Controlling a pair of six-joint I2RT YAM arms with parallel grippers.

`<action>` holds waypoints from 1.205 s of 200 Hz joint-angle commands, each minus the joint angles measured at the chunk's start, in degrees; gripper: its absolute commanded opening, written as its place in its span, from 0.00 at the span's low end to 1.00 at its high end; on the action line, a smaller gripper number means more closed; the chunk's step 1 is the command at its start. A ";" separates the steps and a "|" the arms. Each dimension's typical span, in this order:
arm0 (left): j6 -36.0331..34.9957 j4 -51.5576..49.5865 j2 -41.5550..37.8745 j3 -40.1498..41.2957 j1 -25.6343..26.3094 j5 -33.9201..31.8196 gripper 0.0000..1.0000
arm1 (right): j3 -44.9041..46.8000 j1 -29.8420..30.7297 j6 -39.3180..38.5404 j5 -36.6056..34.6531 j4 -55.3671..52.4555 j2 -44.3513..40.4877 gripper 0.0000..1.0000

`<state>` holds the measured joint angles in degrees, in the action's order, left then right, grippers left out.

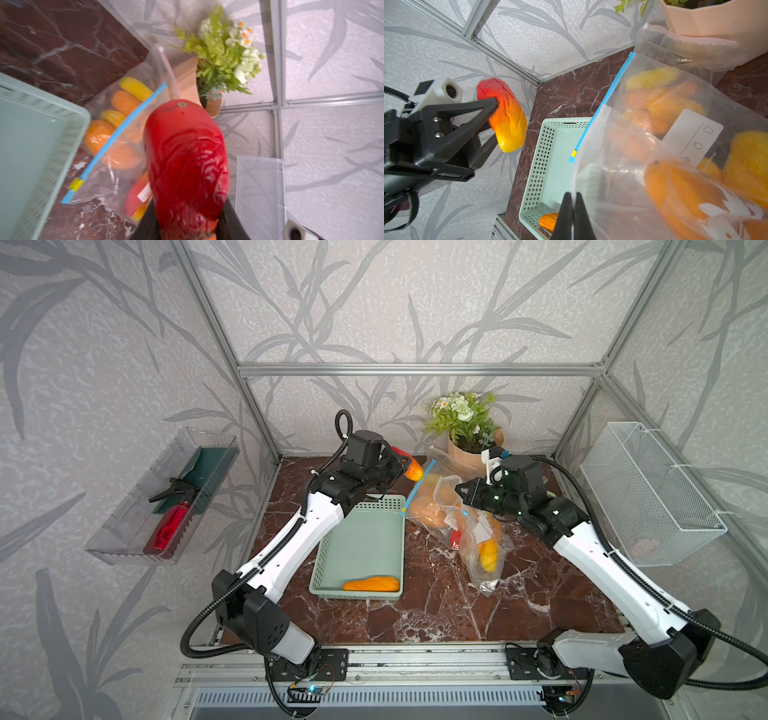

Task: Place the mango in a zip-top bag and seal the zipper
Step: Place the mango in the zipper food storage bag.

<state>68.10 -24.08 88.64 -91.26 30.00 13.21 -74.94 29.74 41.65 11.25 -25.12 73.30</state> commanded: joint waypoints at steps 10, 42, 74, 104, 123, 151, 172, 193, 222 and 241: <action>3.08 3.33 4.95 -2.79 4.47 4.45 0.13 | -0.21 0.21 0.76 1.00 1.93 -0.44 0.00; 4.76 2.31 7.21 -2.38 7.13 5.45 0.08 | -0.83 0.20 2.10 -0.14 2.33 -0.36 0.00; 5.89 3.04 7.68 -0.06 8.37 5.33 0.07 | -1.28 0.17 3.73 0.10 3.24 0.00 0.00; 4.26 -0.46 10.26 -3.96 9.56 7.34 0.06 | -1.09 0.14 3.42 -0.25 3.33 0.16 0.00; 3.02 -7.26 12.22 -7.66 9.73 10.78 0.04 | -1.21 0.01 2.64 -0.19 3.65 0.52 0.00; -0.47 -20.51 14.16 -13.23 9.73 13.41 0.08 | -1.25 -0.29 1.69 0.56 5.12 1.10 0.00; -2.13 -25.43 15.94 -16.42 9.33 16.76 0.24 | -1.18 -0.55 1.08 1.64 6.07 1.40 0.00; -4.29 -27.85 17.49 -19.65 8.91 18.78 0.42 | -1.03 -0.67 0.80 3.05 6.82 1.67 0.00; -8.01 -32.08 18.35 -25.61 8.43 16.65 0.65 | -0.03 -0.69 0.84 3.35 6.43 0.68 0.00; -8.90 -33.12 17.73 -27.19 8.23 15.37 0.67 | 1.08 -0.69 1.04 3.13 6.08 -0.28 0.00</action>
<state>62.41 -52.69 107.46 -114.89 38.35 28.71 -74.91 29.28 43.29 13.50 -20.56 74.54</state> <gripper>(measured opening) 0.665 0.048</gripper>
